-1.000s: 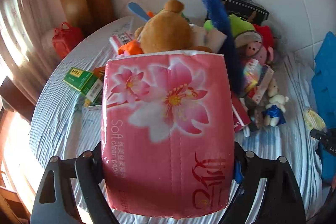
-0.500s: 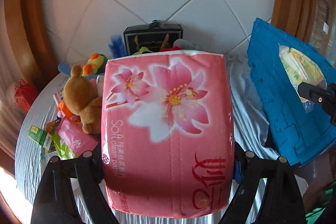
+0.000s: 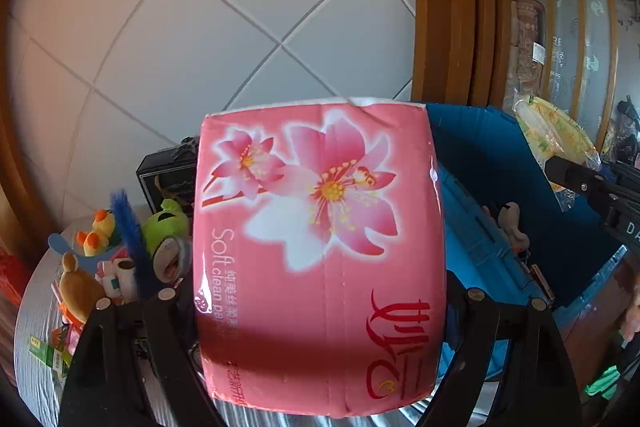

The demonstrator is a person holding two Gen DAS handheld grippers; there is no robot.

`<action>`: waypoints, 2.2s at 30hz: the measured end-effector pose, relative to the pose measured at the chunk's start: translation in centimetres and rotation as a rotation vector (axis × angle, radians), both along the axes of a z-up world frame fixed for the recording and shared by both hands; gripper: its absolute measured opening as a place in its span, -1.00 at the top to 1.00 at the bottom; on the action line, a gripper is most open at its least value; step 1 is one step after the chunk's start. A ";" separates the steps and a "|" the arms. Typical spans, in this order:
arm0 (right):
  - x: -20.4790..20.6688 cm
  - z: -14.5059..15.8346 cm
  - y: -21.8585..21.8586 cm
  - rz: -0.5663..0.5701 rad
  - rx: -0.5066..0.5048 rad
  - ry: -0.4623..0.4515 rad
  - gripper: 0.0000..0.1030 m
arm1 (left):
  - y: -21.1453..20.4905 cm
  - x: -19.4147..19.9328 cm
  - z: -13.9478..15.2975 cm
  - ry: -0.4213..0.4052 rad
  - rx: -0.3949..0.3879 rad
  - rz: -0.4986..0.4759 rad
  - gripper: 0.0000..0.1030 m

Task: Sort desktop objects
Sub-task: 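Carry the tissue pack and wrapped soap over the blue crate with both tools, then open both tools to drop the tissue pack and soap into the crate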

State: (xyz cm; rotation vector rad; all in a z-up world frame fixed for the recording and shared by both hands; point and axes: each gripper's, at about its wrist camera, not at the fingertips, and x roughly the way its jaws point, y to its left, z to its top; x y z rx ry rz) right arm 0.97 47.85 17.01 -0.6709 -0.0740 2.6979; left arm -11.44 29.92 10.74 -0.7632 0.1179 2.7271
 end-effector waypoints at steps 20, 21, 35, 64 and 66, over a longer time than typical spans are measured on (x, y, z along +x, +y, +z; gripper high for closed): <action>6.1 -2.4 17.9 -0.268 -0.043 -0.073 0.50 | 23.6 -2.1 0.6 -0.104 -0.105 -0.265 -0.67; 6.1 -2.4 18.3 -0.270 -0.040 -0.074 0.50 | 24.2 -2.3 0.2 -0.119 -0.118 -0.265 -0.67; 2.1 -5.8 21.2 -0.182 -0.140 -0.416 0.50 | 29.2 -5.1 -5.8 -0.498 -0.398 -0.331 -0.70; -0.5 -9.1 21.5 -0.148 -0.214 -0.738 -0.27 | 29.1 -4.9 -6.5 -0.581 -0.470 -0.355 -0.76; -0.5 -8.9 21.8 -0.166 -0.222 -0.722 -0.30 | 29.1 -5.3 -6.4 -0.532 -0.493 -0.331 -0.86</action>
